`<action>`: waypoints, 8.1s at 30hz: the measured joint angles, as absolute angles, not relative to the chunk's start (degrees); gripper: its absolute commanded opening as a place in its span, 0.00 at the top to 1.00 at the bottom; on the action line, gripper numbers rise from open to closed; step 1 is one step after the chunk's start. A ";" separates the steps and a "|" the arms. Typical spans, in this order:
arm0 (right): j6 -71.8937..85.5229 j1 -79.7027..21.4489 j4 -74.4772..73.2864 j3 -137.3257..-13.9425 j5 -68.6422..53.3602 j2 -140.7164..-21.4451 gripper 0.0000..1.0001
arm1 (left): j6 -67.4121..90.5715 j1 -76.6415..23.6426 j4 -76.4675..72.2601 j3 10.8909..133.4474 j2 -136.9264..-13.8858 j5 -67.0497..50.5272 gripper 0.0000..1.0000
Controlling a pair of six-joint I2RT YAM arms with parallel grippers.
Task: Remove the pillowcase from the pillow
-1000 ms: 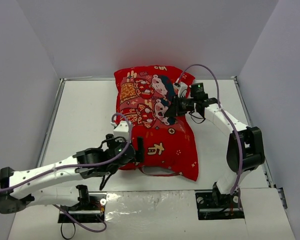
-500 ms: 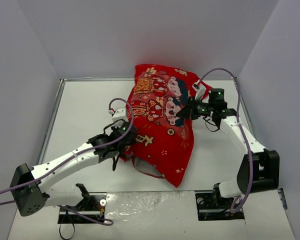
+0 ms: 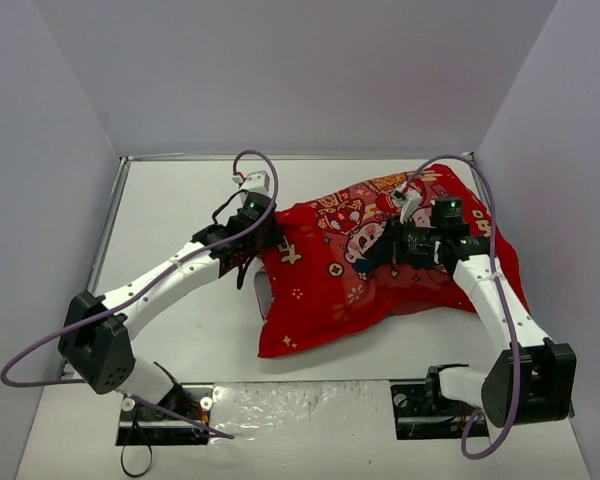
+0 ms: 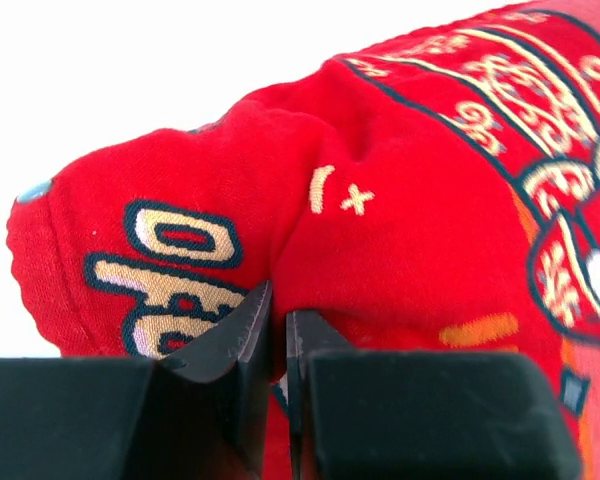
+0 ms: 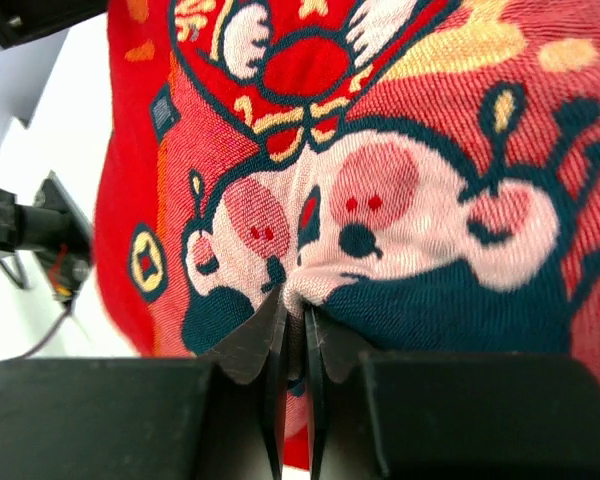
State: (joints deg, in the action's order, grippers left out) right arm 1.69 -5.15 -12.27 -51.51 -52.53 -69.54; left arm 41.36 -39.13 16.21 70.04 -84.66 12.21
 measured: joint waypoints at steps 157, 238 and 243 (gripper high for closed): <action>-39.88 -15.88 -26.04 -70.24 -38.70 -74.56 1.00 | 65.14 -47.11 -53.80 19.84 -76.95 10.59 0.98; -45.67 19.51 -23.29 -63.53 -40.60 -102.76 1.00 | 53.30 -27.46 30.81 48.31 -46.50 8.73 0.98; -43.68 23.62 -23.24 -64.07 -42.15 -102.67 1.00 | 53.65 -25.21 31.09 48.64 -46.63 6.52 0.98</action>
State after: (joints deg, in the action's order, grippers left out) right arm -43.68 23.62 -23.24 -64.07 -42.15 -102.67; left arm 53.65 -25.21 31.09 48.64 -46.63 6.52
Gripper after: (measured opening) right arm 0.020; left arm 0.062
